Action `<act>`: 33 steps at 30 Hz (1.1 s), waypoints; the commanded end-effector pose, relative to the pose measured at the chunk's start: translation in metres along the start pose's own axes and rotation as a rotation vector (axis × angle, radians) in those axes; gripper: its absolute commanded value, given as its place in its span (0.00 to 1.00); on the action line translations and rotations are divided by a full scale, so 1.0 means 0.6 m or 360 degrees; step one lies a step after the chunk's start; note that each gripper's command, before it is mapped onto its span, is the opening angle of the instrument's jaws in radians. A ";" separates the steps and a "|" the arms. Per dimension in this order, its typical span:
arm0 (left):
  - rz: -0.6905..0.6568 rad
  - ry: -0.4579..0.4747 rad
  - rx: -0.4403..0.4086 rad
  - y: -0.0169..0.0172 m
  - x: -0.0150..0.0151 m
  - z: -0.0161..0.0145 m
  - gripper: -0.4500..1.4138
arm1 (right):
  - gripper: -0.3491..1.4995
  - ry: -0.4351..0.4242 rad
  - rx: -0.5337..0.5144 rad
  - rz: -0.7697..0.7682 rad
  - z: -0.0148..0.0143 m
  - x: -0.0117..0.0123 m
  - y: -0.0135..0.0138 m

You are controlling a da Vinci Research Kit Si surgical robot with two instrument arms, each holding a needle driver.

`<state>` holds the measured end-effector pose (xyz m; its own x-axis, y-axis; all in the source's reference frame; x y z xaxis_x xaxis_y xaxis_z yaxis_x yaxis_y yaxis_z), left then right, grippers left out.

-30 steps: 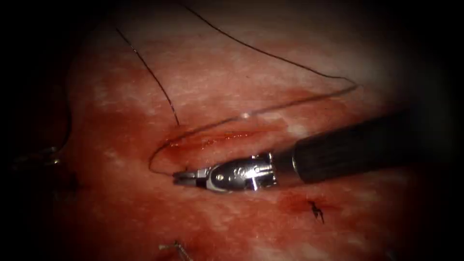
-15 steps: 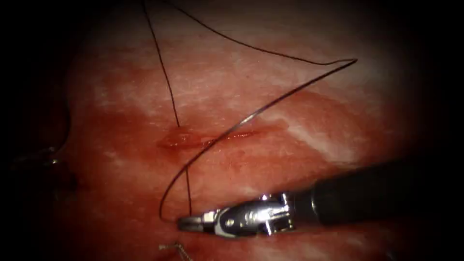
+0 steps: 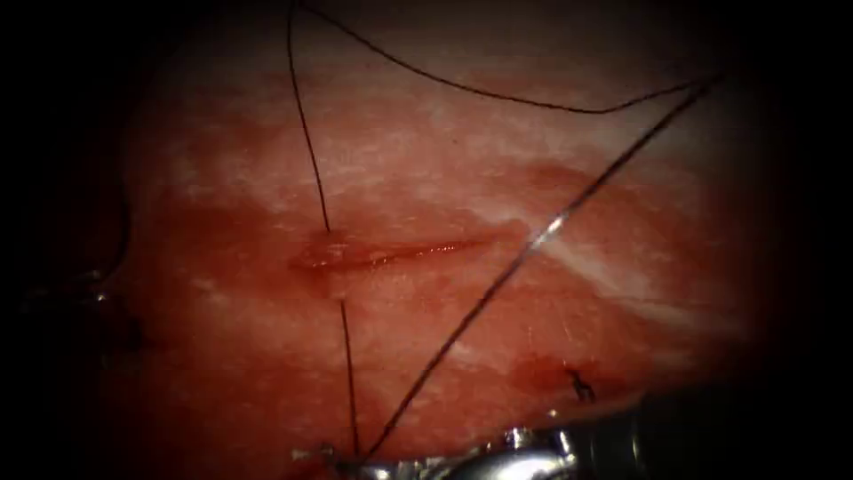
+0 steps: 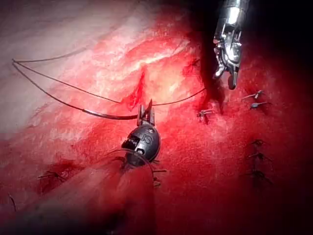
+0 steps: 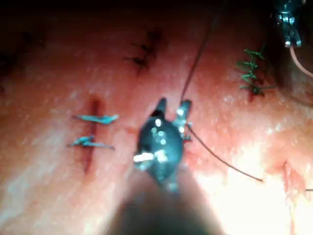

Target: Wound Closure

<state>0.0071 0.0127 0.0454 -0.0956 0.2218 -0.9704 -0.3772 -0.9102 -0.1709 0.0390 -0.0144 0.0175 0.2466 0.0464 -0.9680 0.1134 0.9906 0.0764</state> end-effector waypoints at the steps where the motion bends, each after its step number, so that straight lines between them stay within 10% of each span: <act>1: -0.0005 -0.0003 -0.0002 0.0012 -0.0011 0.0006 0.00 | 0.76 -0.0024 -0.0032 -0.0017 0.0009 -0.0036 0.0031; 13: -0.0005 -0.0003 -0.0002 0.0012 -0.0011 0.0007 0.00 | 0.83 -0.0128 -0.0163 -0.0055 0.0052 -0.0233 0.0148; 33: -0.0014 -0.0003 -0.0003 0.0013 -0.0012 0.0007 0.00 | 0.62 -0.0138 -0.0147 -0.0146 0.0099 -0.0267 0.0156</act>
<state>0.0071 0.0127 0.0455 -0.0933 0.2273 -0.9693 -0.3778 -0.9088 -0.1768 0.0414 -0.0062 0.0345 0.3213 -0.0542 -0.9454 0.0516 0.9979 -0.0397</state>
